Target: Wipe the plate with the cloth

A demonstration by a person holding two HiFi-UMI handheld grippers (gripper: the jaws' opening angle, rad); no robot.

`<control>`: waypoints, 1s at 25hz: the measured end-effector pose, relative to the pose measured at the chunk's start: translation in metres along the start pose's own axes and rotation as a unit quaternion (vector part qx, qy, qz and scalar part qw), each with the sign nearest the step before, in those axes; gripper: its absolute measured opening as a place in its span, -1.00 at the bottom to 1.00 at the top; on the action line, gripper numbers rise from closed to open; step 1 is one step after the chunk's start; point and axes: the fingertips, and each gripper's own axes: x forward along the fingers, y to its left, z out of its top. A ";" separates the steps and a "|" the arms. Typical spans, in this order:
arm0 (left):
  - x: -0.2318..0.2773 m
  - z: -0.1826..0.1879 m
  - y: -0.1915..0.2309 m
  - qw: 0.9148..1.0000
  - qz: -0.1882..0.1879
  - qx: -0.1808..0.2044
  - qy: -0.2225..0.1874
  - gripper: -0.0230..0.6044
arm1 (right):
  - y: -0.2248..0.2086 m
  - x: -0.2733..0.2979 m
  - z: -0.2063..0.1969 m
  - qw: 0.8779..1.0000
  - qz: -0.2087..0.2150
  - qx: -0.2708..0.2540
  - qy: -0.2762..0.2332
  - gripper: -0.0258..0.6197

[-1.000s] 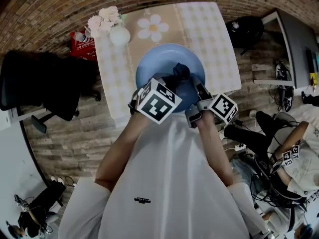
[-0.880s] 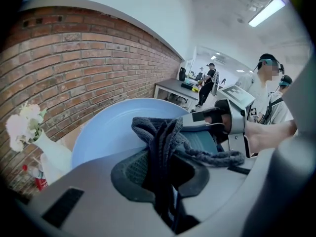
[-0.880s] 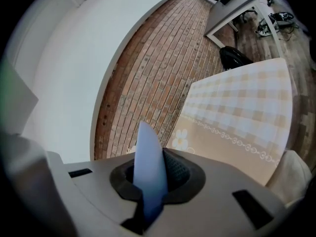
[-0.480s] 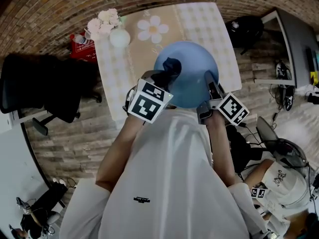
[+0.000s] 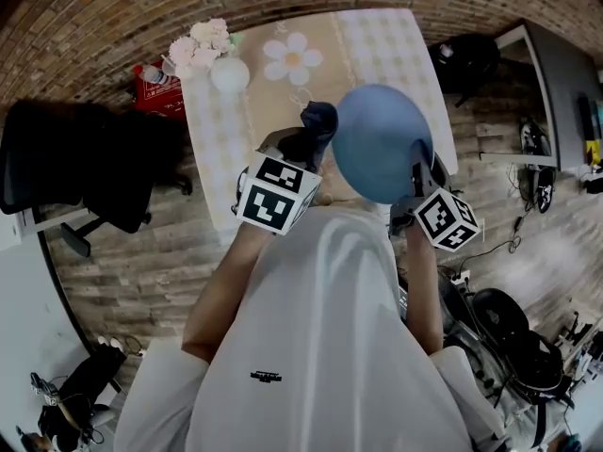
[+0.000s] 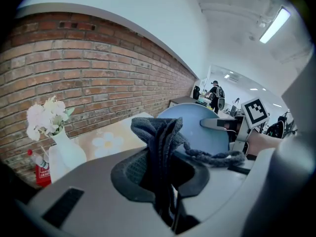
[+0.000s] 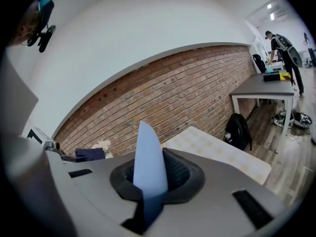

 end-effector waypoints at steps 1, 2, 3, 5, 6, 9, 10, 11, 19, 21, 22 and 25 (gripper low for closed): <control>0.000 0.001 0.002 1.000 0.002 -0.003 -0.004 -0.73 | 0.000 0.000 0.001 1.000 -0.004 -0.010 -0.003 -0.74; 0.000 0.001 0.004 1.000 0.004 -0.004 -0.008 -0.73 | 0.000 -0.001 0.002 1.000 -0.008 -0.022 -0.005 -0.74; 0.000 0.002 0.006 1.000 0.007 -0.005 -0.012 -0.73 | 0.001 -0.002 0.002 0.999 -0.011 -0.035 -0.005 -0.74; -0.001 0.002 0.008 1.000 0.010 -0.007 -0.017 -0.73 | 0.003 -0.004 0.001 0.999 -0.014 -0.050 -0.003 -0.74; 0.000 0.002 0.009 1.000 0.011 -0.010 -0.020 -0.73 | 0.003 -0.005 0.001 0.999 -0.014 -0.052 -0.001 -0.74; 0.002 0.000 0.009 0.999 0.012 -0.017 -0.026 -0.73 | 0.001 -0.008 -0.001 0.998 -0.016 -0.057 0.003 -0.74; 0.002 -0.001 0.009 0.999 0.011 -0.017 -0.027 -0.73 | 0.000 -0.008 -0.002 0.998 -0.018 -0.058 0.004 -0.74; 0.003 -0.001 0.008 0.999 0.010 -0.017 -0.029 -0.73 | -0.001 -0.008 -0.003 0.998 -0.021 -0.055 0.003 -0.74; 0.009 -0.004 -0.002 0.999 -0.006 -0.012 -0.029 -0.73 | -0.004 -0.004 -0.025 0.999 -0.029 0.004 0.024 -0.74; 0.008 0.000 -0.001 0.999 -0.006 -0.013 -0.031 -0.73 | 0.002 -0.003 -0.024 0.999 -0.024 0.000 0.028 -0.74; 0.006 0.002 -0.001 0.999 -0.006 -0.014 -0.032 -0.73 | 0.005 -0.002 -0.022 0.999 -0.022 -0.002 0.030 -0.74; 0.003 0.009 0.000 0.999 -0.008 -0.019 -0.034 -0.73 | 0.015 0.003 -0.013 0.999 -0.015 -0.010 0.031 -0.74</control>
